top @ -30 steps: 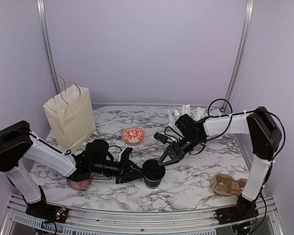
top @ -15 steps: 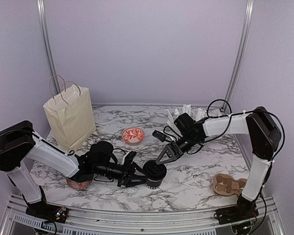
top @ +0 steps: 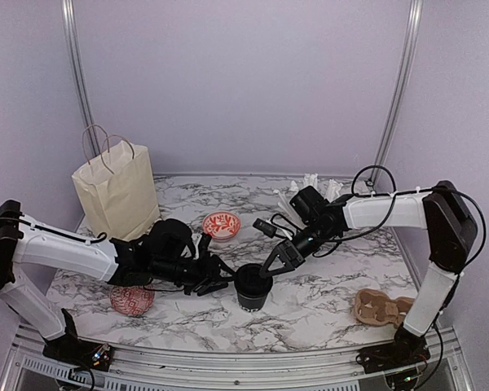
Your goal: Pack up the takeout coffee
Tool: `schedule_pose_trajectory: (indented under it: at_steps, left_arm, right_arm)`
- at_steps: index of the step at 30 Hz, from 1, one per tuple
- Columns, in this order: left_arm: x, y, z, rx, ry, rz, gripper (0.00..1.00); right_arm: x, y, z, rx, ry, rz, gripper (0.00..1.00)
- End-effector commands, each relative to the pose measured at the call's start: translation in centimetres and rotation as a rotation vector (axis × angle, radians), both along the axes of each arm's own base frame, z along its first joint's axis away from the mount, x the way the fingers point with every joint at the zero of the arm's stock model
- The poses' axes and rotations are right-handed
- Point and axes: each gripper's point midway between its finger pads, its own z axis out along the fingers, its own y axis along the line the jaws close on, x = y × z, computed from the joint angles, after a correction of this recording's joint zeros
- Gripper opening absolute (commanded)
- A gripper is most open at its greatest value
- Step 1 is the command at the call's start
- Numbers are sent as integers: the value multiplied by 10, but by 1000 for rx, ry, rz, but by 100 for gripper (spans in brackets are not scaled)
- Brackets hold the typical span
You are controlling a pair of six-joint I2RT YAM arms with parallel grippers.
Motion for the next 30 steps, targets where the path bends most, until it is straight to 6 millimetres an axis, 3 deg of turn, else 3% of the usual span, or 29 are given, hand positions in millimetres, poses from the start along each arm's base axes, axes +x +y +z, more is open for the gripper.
schedule_pose_trajectory:
  at_steps: [1,6,13,19,24,30]
  left_arm:
    - [16,26,-28,202,-42,67,44]
    - [18,23,-7,243,-143,20,48]
    - [19,26,8,299,-253,-22,52]
    - [17,29,8,300,-275,-34,51]
    - [17,32,5,305,-284,-32,49]
    - [15,36,6,284,-283,-16,49]
  right_arm:
    - [-15,-6,-19,-99,-17,14,51]
    - [-8,-10,-7,-85,-52,-6,55]
    - [-3,-15,1,-83,-129,-5,70]
    - [2,-17,8,-94,-200,-3,77]
    - [7,-16,10,-100,-235,-3,77]
    - [10,-7,3,-109,-236,41,64]
